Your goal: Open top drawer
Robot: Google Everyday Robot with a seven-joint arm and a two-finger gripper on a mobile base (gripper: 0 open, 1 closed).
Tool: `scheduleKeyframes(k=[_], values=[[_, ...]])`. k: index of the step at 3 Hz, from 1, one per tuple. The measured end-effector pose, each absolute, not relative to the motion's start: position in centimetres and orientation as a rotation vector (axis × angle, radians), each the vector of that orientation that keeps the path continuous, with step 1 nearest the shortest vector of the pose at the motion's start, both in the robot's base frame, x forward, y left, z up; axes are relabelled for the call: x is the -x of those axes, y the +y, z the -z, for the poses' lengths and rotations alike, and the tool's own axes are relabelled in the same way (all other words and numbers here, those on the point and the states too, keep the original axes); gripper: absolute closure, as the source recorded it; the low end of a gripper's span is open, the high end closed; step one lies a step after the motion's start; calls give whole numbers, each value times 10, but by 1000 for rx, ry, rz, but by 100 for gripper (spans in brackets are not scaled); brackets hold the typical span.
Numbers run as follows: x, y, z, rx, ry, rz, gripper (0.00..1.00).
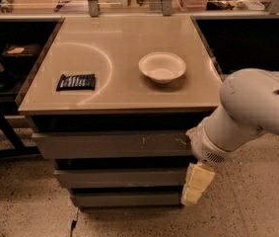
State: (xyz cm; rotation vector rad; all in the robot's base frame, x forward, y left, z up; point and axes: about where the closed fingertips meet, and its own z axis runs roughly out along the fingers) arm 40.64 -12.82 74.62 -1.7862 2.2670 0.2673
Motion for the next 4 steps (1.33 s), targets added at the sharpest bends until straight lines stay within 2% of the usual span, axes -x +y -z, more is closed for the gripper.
scheduleKeyframes(k=[4], values=[[-485, -135, -682, 1738, 2275, -124, 0]])
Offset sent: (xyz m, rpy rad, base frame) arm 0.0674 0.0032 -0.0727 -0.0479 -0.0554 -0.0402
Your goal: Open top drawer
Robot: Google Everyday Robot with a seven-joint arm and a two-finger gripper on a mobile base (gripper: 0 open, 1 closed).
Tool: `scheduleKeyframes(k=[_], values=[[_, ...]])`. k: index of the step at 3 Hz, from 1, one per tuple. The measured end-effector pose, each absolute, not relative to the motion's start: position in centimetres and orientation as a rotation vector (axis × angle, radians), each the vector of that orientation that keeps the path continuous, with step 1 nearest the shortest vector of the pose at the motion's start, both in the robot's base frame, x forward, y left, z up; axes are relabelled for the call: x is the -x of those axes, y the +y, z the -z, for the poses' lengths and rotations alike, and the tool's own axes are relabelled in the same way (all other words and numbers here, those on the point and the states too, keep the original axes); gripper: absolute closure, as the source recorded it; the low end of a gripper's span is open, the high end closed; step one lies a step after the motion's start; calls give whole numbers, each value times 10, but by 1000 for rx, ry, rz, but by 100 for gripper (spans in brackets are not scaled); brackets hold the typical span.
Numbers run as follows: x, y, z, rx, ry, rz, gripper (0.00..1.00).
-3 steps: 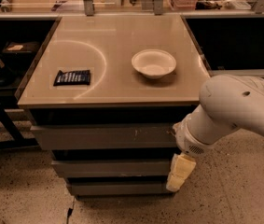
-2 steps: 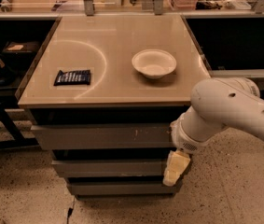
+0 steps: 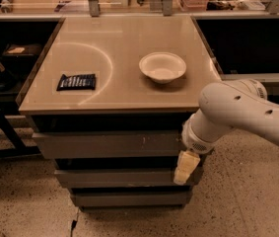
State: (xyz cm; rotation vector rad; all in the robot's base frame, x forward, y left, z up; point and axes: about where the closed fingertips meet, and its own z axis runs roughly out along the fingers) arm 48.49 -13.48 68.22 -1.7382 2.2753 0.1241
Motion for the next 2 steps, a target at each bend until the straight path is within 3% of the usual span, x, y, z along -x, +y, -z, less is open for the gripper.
scheduleKeyframes(k=[2], values=[[-507, -145, -658, 1727, 2295, -104, 0]])
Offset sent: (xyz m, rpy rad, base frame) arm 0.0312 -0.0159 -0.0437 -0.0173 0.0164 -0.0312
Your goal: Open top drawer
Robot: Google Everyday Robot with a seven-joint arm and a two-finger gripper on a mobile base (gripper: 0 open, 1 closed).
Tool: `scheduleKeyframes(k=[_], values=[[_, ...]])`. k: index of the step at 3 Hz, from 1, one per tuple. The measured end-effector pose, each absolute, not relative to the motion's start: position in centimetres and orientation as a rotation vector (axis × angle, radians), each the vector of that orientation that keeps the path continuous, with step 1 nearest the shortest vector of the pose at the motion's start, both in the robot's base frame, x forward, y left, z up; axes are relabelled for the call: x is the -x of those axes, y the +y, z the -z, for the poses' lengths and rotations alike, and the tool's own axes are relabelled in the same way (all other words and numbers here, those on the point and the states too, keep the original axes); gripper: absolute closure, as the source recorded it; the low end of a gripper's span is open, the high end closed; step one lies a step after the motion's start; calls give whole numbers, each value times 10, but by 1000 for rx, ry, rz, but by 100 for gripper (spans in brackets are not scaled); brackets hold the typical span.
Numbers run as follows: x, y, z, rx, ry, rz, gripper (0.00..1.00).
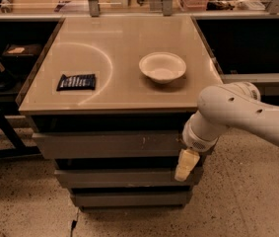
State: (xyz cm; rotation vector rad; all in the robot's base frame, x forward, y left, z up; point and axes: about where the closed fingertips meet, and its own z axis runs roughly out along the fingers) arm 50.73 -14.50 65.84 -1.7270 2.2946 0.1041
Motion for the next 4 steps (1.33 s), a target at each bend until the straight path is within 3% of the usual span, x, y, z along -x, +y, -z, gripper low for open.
scheduleKeyframes(k=[4], values=[[-496, -144, -632, 1767, 2333, -180, 0]])
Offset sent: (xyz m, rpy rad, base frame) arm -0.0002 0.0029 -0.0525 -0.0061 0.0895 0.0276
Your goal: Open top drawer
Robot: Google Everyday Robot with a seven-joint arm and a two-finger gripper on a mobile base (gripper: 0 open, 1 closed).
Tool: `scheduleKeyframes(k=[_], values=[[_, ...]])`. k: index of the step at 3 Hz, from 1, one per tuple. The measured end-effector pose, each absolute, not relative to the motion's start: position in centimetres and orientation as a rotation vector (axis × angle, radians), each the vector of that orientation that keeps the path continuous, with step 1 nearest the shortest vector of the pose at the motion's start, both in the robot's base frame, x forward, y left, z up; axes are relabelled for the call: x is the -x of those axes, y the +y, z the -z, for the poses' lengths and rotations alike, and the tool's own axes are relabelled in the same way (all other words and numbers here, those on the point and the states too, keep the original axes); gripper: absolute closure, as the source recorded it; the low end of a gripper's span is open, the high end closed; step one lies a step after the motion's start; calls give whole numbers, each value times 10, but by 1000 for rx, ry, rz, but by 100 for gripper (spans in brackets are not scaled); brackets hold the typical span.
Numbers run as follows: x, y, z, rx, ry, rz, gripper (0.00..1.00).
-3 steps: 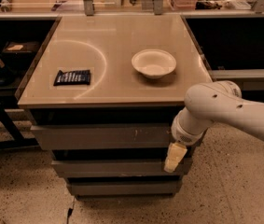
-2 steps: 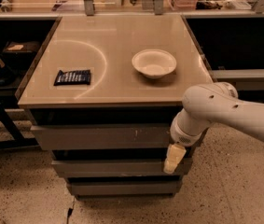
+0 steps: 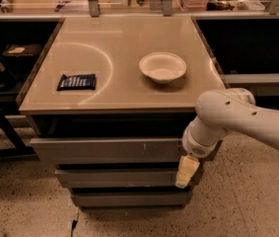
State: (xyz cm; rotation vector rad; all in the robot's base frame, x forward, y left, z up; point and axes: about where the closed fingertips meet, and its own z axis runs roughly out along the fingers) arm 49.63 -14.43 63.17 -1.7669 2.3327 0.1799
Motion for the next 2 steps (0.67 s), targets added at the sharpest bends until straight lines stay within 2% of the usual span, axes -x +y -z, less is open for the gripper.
scheduleKeyframes(k=[2], values=[[-447, -146, -646, 1788, 2374, -262, 0]])
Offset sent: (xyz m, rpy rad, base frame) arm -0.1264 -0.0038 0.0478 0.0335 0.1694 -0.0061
